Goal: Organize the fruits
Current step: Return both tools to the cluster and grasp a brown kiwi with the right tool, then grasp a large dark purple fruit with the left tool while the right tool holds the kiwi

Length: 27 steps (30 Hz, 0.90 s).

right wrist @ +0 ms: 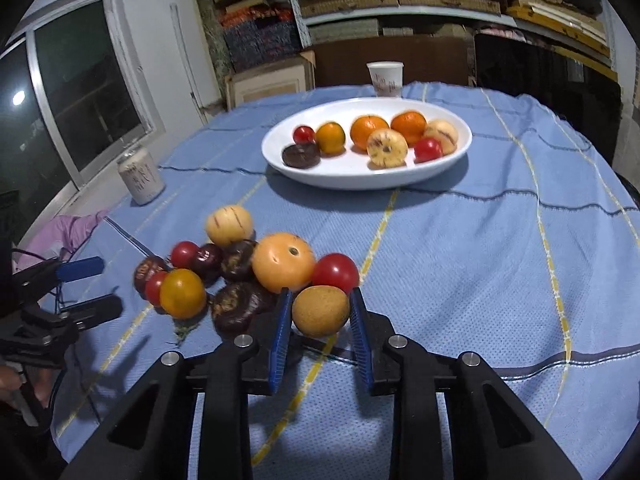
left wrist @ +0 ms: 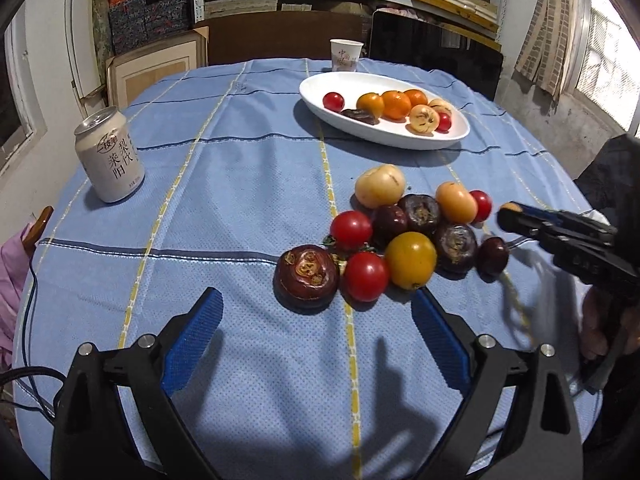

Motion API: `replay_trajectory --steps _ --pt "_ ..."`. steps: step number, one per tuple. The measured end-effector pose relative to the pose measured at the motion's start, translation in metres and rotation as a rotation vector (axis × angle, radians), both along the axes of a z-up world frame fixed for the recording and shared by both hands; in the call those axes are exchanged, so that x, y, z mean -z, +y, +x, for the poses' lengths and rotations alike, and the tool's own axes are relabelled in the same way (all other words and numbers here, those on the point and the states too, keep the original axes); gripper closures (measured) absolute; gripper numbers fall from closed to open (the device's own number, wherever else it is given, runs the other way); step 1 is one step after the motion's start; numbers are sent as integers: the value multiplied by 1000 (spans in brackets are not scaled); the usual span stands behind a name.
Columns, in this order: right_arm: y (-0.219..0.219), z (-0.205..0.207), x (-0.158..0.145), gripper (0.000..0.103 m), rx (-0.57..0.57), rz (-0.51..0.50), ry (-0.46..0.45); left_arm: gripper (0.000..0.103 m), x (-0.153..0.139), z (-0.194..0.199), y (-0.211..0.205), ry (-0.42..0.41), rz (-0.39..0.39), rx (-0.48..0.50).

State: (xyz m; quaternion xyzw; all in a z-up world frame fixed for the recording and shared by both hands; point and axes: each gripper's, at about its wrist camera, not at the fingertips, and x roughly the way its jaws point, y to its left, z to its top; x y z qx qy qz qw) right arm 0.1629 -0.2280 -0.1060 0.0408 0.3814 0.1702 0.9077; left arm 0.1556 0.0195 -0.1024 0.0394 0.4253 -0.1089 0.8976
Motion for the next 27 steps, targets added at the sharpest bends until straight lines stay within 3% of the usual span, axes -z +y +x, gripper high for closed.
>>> replay_trajectory --steps 7,16,20,21,23,27 --pt "-3 -6 -8 74 -14 20 -36 10 4 3 -9 -74 210 -23" --pt "-5 -8 -10 74 -23 34 -49 10 21 26 -4 3 236 -39" --pt "-4 -8 -10 74 -28 34 -49 10 25 39 -2 15 203 -50" --pt "-4 -8 -10 74 -29 33 -50 13 26 42 -1 16 186 -53" --pt "-4 -9 -11 74 -31 33 -52 35 27 44 1 25 145 -46" --pt "-4 -8 -11 74 -29 36 -52 48 26 41 -1 31 113 -26"
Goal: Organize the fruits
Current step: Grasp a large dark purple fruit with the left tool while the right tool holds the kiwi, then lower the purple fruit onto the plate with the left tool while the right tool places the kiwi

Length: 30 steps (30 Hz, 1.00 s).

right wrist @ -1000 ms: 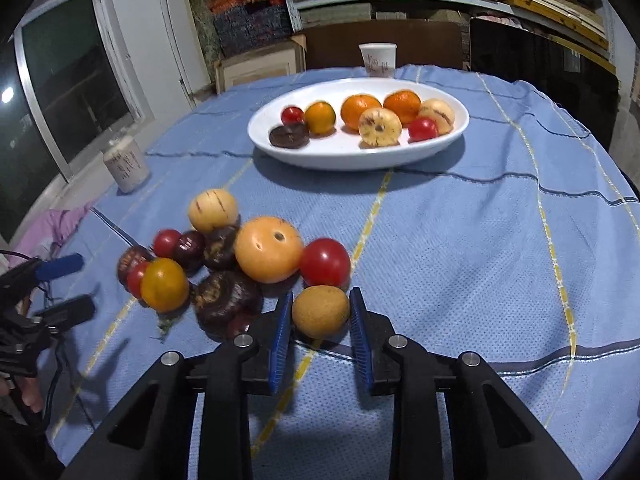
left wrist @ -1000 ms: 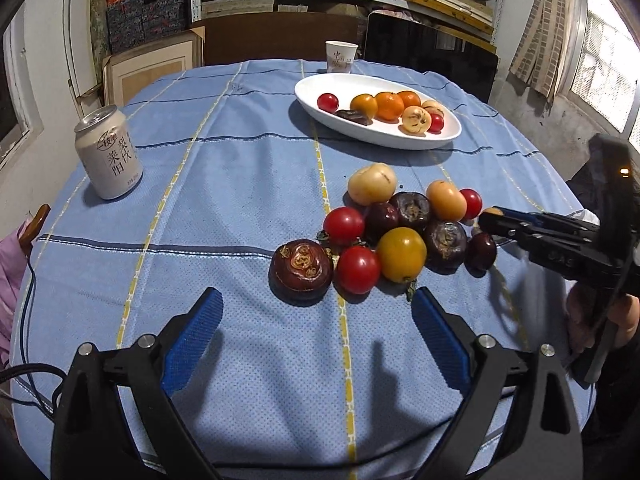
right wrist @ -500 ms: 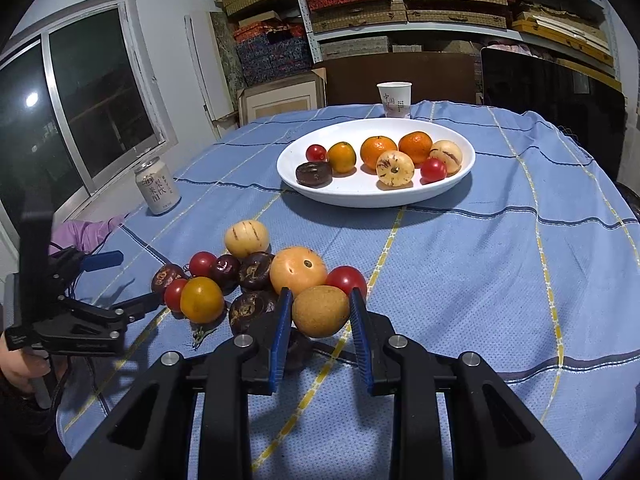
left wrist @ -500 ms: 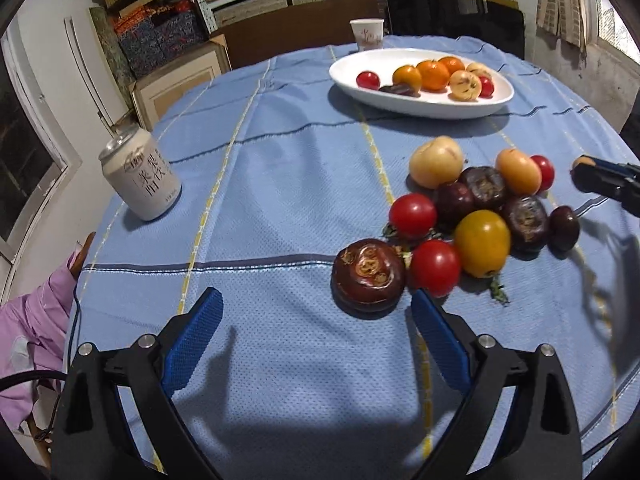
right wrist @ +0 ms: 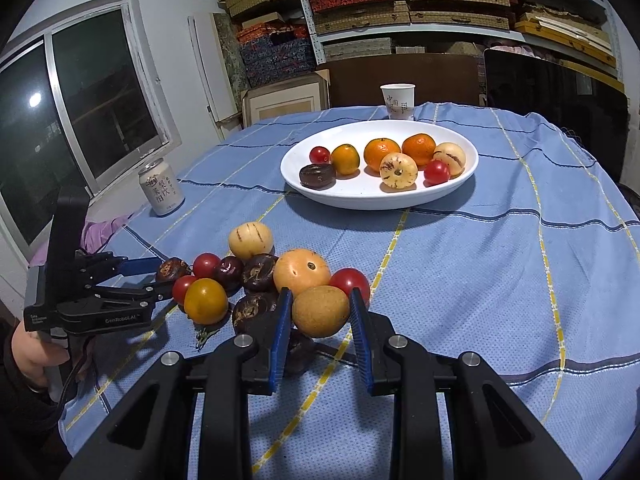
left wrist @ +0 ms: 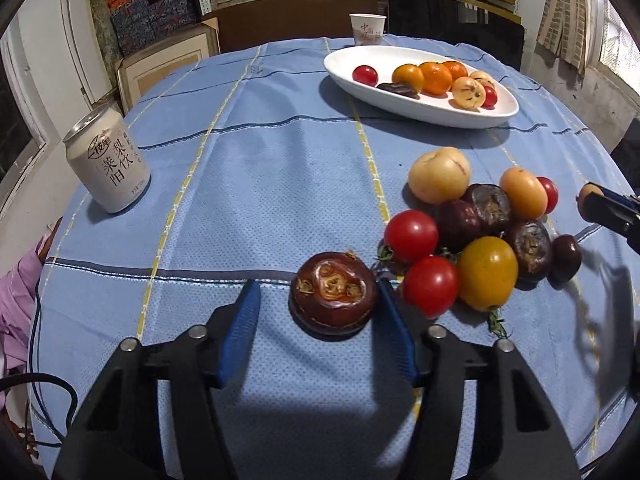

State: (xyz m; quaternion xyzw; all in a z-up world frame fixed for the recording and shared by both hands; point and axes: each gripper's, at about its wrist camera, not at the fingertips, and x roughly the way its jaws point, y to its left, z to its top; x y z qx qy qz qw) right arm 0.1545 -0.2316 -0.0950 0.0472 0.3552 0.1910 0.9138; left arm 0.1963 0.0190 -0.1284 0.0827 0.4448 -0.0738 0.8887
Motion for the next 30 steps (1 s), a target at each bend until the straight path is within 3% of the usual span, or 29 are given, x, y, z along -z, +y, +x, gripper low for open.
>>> replay_trajectory --steps 1,2,20,25,30 --pt "0 0 0 74 -1 -1 -1 59 -1 -1 0 3 -18 9" --pt "-1 0 0 74 -1 0 -2 61 -1 -3 1 2 -24 10" --pt "-10 -2 -8 74 22 45 -27 61 -61 -46 -23 -142 -108 83" --pt "-26 7 -25 74 57 104 -27 61 -86 -24 -37 -155 -147 115" --pt "-34 35 -70 74 66 30 -105 61 -115 34 -56 -169 -169 134"
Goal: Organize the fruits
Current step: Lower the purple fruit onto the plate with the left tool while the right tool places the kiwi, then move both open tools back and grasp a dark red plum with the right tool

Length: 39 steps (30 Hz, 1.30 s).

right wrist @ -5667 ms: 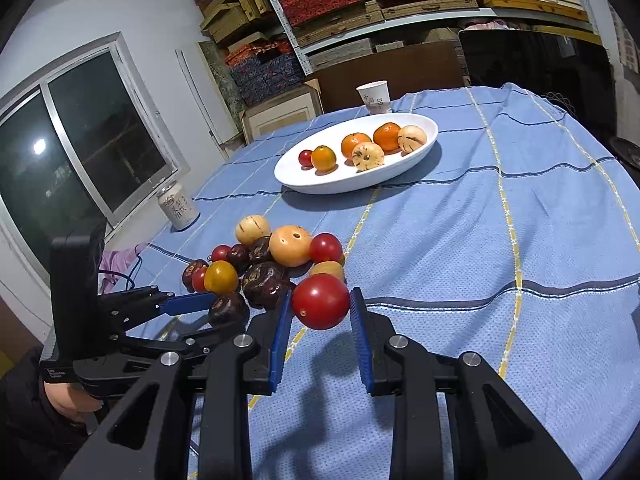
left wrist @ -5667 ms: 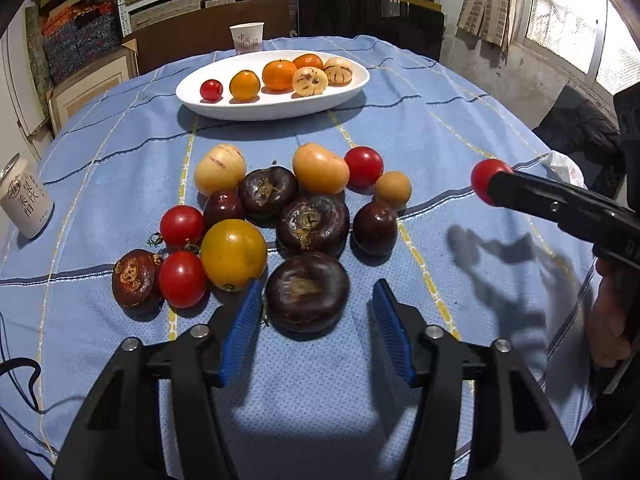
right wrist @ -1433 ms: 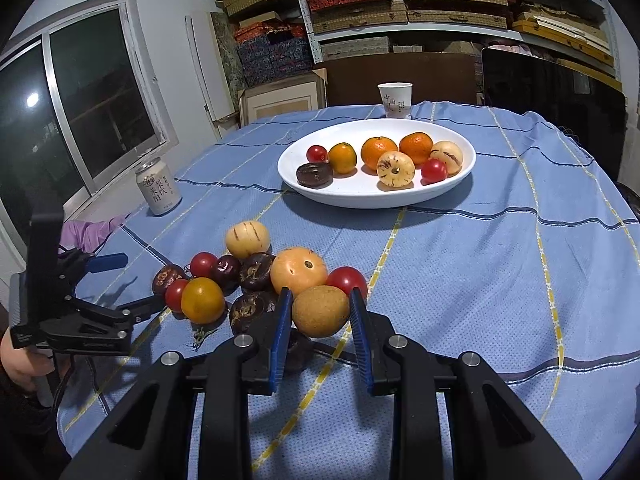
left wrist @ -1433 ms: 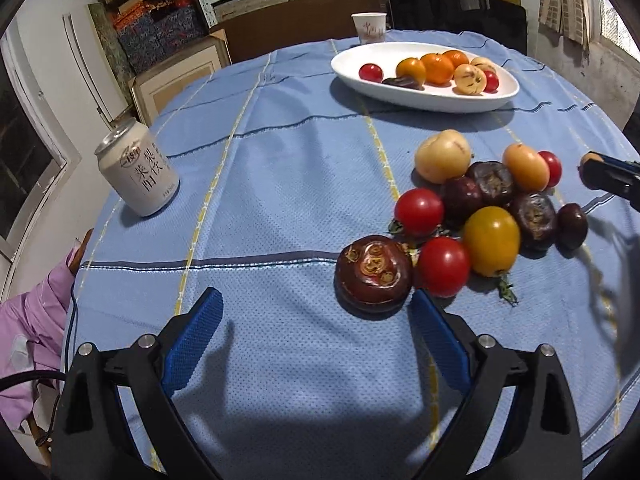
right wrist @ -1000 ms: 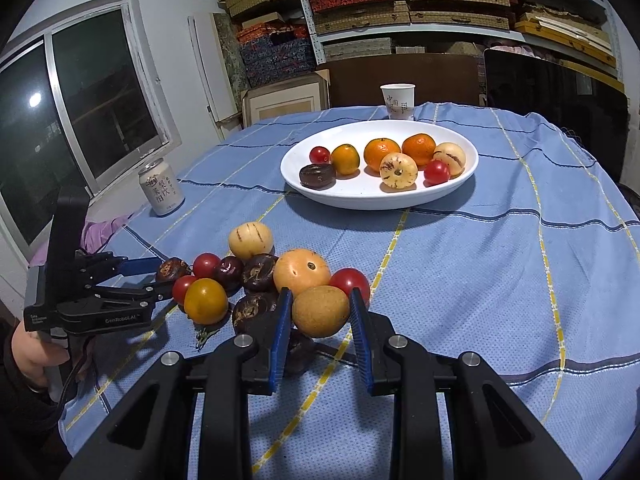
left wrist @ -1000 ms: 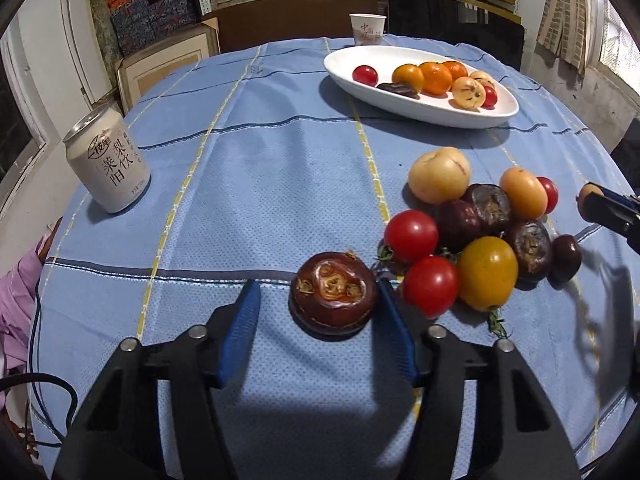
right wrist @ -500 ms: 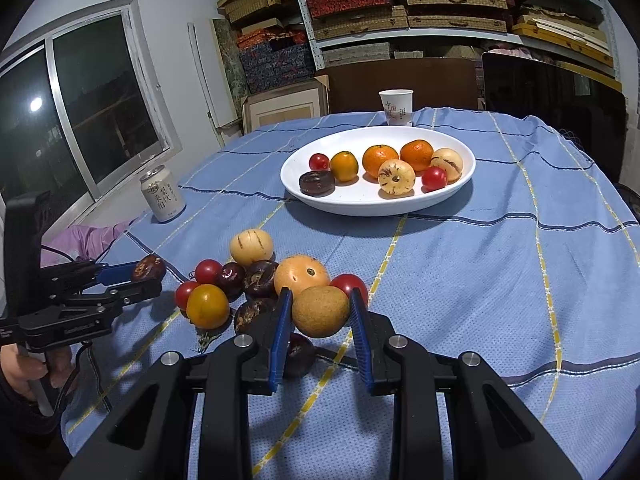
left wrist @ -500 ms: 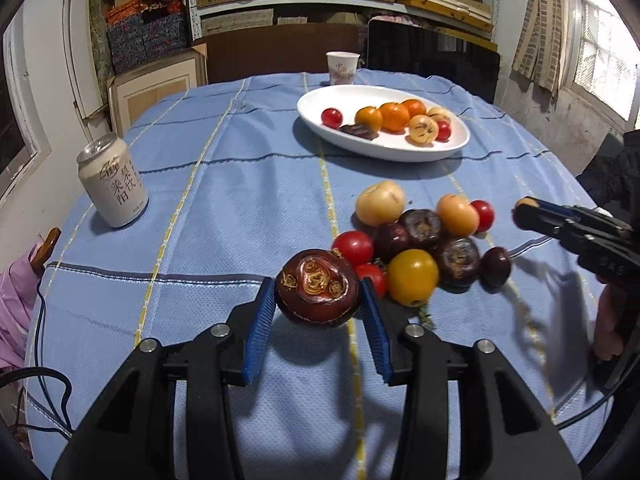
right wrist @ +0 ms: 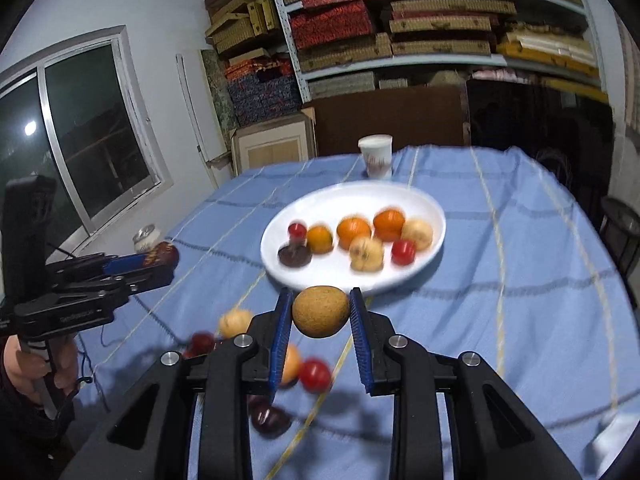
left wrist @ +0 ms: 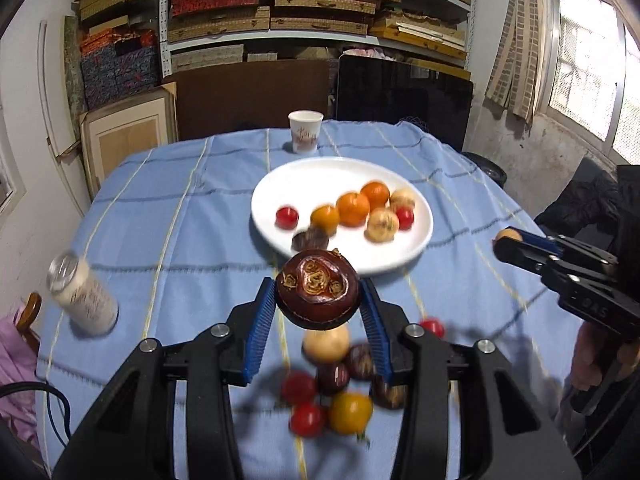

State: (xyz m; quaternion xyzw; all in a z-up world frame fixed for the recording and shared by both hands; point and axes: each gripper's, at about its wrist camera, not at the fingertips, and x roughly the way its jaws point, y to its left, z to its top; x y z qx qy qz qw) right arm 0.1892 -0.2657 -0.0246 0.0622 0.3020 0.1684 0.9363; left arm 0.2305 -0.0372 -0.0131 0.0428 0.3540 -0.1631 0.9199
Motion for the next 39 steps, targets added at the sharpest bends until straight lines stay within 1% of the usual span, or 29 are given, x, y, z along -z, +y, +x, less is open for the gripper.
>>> replay_trajectory --steps 3,5,7,10,13,16,18,20,21,22,23,25,29,31,32,33,34,35,36,37,38,39 --pt "0 33 -21 74 2 -61 -17 61 -9 46 -14 -9 -9 -5" --pt "3 54 -25 74 8 -91 -13 61 -9 75 -21 11 -30 -9" --pt "5 81 -24 74 18 -119 2 61 -4 108 -30 48 -64 -14" --pt "6 120 -13 74 44 -127 44 61 10 143 -43 80 -77 -15" --pt "3 158 11 74 50 -89 124 61 32 173 -53 127 -61 -24" --pt "3 179 33 74 55 -80 174 61 54 196 -53 187 -64 -43" --pt "7 188 44 74 46 -83 194 61 64 205 -51 205 -62 -48" --pt "9 189 49 74 45 -98 195 61 69 208 -48 207 -61 -49" --pt "11 189 50 73 54 -111 189 59 70 209 -46 206 -70 -48" --pt "11 190 51 72 57 -116 188 48 69 209 -45 203 -79 -51" --pt "12 190 51 72 60 -120 187 41 68 207 -43 196 -87 -59" --pt "12 190 49 72 59 -117 187 33 62 205 -40 181 -102 -67" --pt "12 177 34 72 56 -128 156 33 39 186 -34 133 -104 -70" --pt "10 161 23 72 45 -123 136 33 25 166 -28 115 -110 -54" --pt "9 151 17 69 39 -116 132 31 18 153 -24 107 -108 -50" --pt "8 136 11 67 30 -101 130 30 13 138 -20 101 -105 -45" --pt "7 122 7 62 17 -89 125 25 9 125 -17 98 -109 -39" --pt "8 107 4 59 11 -94 120 23 7 109 -13 95 -115 -26" --pt "12 86 2 58 2 -117 117 23 5 93 -10 95 -110 -9" --pt "16 66 2 56 -24 -116 116 23 4 70 -5 90 -105 16" --pt "19 43 4 53 -46 -120 117 23 4 55 -2 87 -103 31" --pt "23 26 7 51 -60 -125 118 21 6 38 2 85 -98 43"
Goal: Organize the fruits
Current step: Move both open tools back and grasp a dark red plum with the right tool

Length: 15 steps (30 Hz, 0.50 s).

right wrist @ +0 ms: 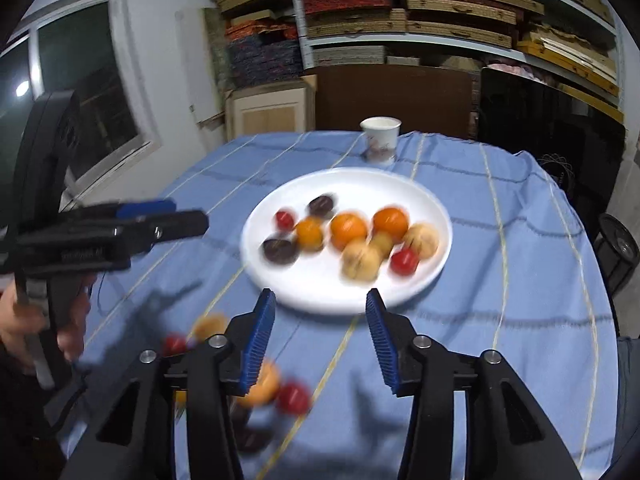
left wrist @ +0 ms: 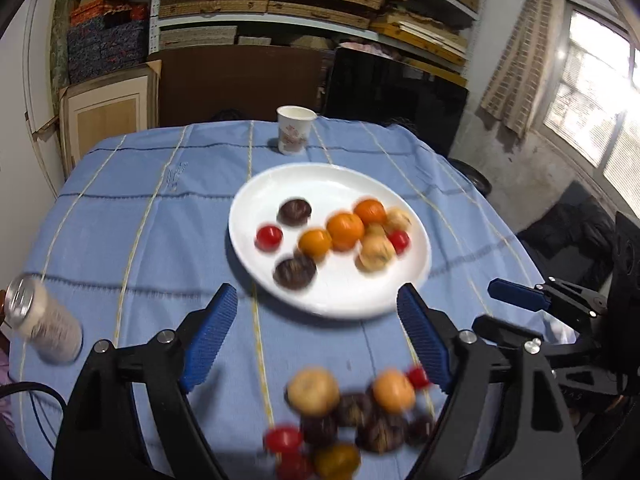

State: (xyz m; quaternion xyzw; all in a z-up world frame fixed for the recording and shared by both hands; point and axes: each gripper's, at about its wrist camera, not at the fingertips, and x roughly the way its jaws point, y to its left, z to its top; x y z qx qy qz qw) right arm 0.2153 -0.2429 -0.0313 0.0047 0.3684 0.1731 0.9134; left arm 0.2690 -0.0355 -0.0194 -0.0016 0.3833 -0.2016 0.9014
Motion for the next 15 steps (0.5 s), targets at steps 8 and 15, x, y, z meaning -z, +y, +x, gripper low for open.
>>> replay_trajectory --steps 8,15 --pt "34 -76 55 49 -56 -16 68 10 56 -90 26 24 60 -45" --pt "50 -71 79 55 -66 -42 113 10 85 -109 35 72 97 -65"
